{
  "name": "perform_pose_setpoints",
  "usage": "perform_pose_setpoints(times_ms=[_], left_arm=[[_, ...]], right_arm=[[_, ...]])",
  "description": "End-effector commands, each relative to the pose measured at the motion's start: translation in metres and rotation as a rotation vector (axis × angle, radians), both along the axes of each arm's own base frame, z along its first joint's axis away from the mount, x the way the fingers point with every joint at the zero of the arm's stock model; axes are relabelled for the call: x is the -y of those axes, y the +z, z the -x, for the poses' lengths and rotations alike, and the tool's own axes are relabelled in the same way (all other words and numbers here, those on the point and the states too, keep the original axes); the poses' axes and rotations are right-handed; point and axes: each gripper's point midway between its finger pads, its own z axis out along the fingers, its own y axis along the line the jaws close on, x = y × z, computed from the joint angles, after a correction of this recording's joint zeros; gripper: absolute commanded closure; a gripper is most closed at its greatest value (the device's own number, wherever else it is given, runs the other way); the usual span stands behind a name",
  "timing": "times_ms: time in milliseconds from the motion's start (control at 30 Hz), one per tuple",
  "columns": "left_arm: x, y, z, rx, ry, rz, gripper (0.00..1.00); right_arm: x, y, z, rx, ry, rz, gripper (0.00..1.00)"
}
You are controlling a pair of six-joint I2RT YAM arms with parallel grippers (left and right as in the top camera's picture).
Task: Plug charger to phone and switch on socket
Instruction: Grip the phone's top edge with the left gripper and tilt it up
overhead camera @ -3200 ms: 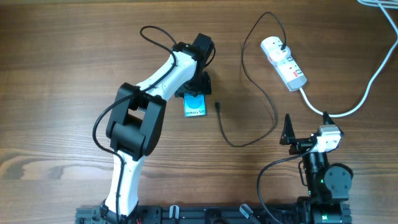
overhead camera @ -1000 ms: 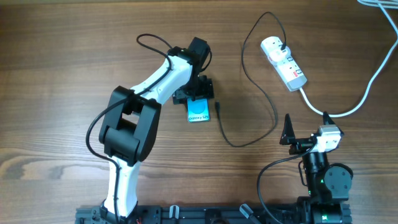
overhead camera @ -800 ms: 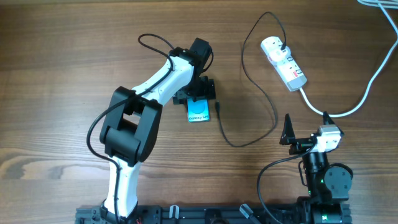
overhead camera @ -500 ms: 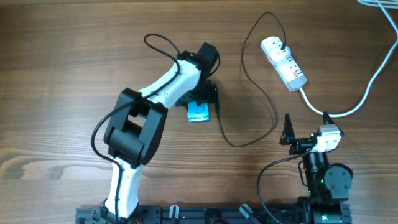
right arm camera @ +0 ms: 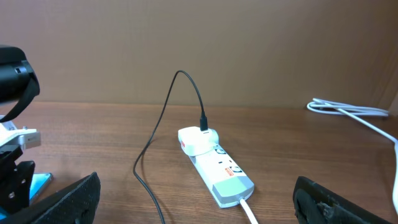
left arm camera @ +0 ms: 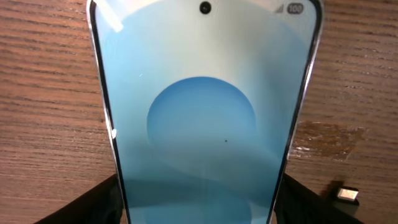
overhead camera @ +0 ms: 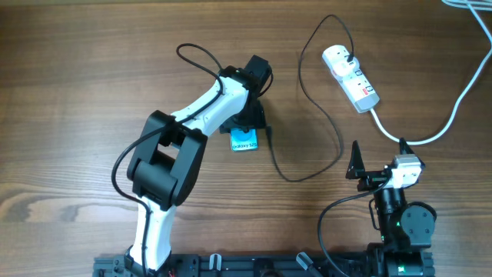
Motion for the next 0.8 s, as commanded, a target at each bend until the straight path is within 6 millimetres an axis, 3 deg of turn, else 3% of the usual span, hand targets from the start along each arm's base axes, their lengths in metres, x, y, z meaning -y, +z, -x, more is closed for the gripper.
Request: perform_pose_setpoints(times_ms=[0, 367, 767], left_arm=[[-0.011, -0.023, 0.014, -0.056, 0.010, -0.046, 0.33], [-0.012, -0.016, 0.012, -0.058, 0.020, -0.046, 0.33], [-0.028, 0.025, -0.007, 0.005, 0.099, -0.008, 0.33]], right_arm=[[0.003, 0.001, 0.000, 0.004, -0.018, -0.012, 0.00], [0.003, 0.001, 0.000, 0.004, -0.018, -0.012, 0.00], [0.003, 0.001, 0.000, 0.004, -0.018, -0.012, 0.00]])
